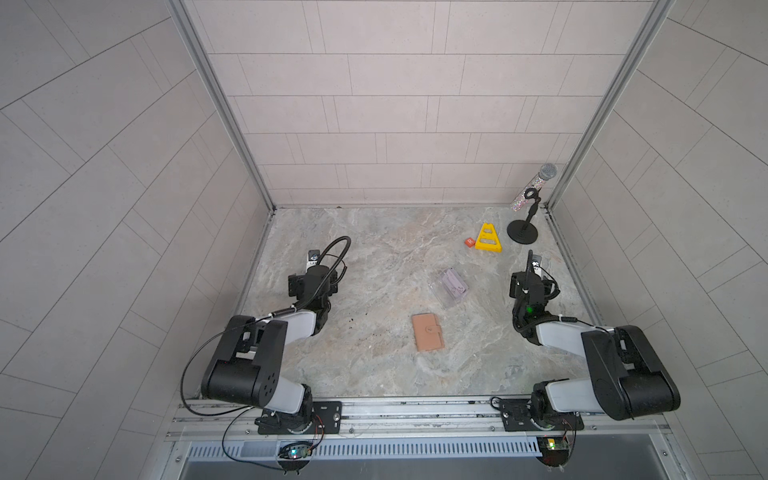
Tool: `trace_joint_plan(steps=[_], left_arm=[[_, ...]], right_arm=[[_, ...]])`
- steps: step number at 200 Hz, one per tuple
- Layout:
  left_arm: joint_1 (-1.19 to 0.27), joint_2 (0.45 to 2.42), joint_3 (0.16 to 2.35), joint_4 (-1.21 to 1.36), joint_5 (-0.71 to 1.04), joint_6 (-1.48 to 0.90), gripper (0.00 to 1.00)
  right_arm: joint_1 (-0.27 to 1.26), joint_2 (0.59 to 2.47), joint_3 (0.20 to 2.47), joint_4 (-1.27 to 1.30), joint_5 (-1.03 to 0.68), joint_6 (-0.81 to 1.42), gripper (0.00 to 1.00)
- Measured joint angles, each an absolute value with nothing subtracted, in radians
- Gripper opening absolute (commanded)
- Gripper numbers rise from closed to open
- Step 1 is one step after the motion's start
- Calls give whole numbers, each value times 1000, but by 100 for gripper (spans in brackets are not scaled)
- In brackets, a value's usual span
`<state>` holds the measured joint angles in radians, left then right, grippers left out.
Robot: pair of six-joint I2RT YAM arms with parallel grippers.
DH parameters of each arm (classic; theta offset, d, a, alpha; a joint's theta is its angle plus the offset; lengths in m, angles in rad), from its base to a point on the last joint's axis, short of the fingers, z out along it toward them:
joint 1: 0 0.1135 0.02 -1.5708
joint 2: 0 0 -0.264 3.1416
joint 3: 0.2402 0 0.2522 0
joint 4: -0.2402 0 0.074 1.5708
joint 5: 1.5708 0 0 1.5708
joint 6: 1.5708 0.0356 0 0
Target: Put the credit cards into the card holder
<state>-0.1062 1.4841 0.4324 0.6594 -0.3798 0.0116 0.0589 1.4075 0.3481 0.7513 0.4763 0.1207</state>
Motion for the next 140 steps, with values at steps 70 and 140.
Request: trace_joint_plan(steps=[70,140], left_arm=[[-65,1587,403,852,-234,6,100],[-65,1587,403,886,-223,4,100]], right_arm=[[38,1570,297,1020,324,94,100],[46,1571,303,1052,322,81,100]])
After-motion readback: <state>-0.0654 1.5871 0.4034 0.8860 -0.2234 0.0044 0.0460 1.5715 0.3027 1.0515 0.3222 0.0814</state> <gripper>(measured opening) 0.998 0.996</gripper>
